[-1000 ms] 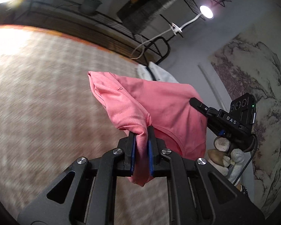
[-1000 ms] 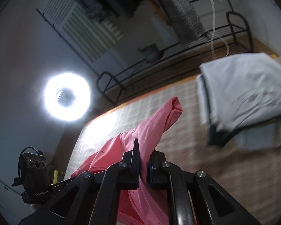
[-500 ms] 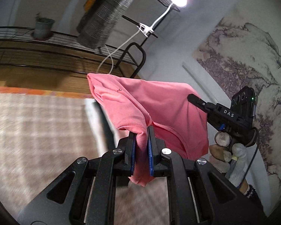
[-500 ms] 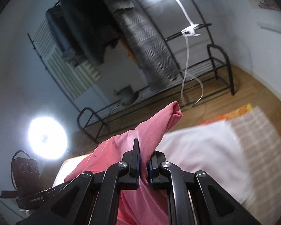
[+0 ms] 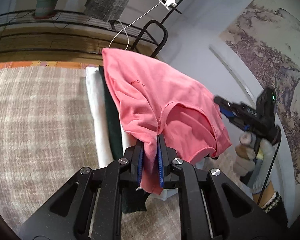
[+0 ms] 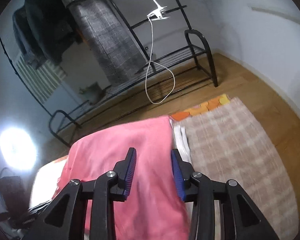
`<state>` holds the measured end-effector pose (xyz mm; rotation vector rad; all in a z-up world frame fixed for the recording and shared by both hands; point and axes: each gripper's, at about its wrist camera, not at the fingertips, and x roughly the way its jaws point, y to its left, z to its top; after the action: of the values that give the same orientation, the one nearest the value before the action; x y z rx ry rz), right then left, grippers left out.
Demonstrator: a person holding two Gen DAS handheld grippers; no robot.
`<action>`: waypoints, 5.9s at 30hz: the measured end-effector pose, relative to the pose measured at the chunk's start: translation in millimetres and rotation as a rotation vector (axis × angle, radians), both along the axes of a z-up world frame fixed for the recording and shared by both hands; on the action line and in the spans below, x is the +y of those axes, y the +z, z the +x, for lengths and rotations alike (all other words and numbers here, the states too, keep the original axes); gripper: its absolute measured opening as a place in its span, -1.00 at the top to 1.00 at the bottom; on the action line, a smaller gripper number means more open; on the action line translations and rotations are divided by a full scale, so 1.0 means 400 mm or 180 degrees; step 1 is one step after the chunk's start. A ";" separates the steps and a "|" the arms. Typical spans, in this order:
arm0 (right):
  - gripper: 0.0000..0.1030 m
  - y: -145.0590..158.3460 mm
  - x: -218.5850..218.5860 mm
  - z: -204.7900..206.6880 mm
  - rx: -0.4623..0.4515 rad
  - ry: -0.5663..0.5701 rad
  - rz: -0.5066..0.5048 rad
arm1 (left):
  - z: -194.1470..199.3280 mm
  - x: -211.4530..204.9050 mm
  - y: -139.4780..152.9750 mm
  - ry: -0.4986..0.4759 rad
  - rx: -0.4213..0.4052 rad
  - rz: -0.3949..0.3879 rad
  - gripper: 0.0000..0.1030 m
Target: Fold small clothes
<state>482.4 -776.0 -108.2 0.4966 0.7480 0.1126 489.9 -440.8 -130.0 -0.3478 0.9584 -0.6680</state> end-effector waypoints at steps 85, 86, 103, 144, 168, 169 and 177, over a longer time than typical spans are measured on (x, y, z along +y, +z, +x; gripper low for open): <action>-0.99 0.376 0.637 -0.886 -0.0754 -0.0880 -0.1101 | -0.868 0.392 0.354 0.0010 -0.1722 0.1012 -1.00; -0.99 0.376 0.635 -0.884 -0.0764 -0.0892 -0.1090 | -0.867 0.391 0.354 0.0001 -0.1728 0.1024 -1.00; -0.99 0.350 0.653 -0.825 -0.0701 -0.0813 -0.1217 | -0.860 0.368 0.330 -0.0082 -0.1727 0.1179 -1.00; -0.99 0.335 0.657 -0.800 -0.0686 -0.0782 -0.1135 | -0.864 0.371 0.345 -0.0127 -0.1766 0.1155 -1.00; -0.99 0.331 0.660 -0.794 -0.0678 -0.0757 -0.1098 | -0.866 0.367 0.344 -0.0112 -0.1770 0.1161 -1.00; -0.99 0.331 0.661 -0.794 -0.0679 -0.0756 -0.1100 | -0.866 0.367 0.345 -0.0112 -0.1769 0.1161 -1.00; -0.99 0.330 0.660 -0.788 -0.0676 -0.0742 -0.1109 | -0.868 0.368 0.344 -0.0117 -0.1780 0.1151 -1.00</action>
<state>167.3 -512.0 23.8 0.2313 0.4834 -0.1785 142.8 -293.6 7.4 0.1753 0.5316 -0.5674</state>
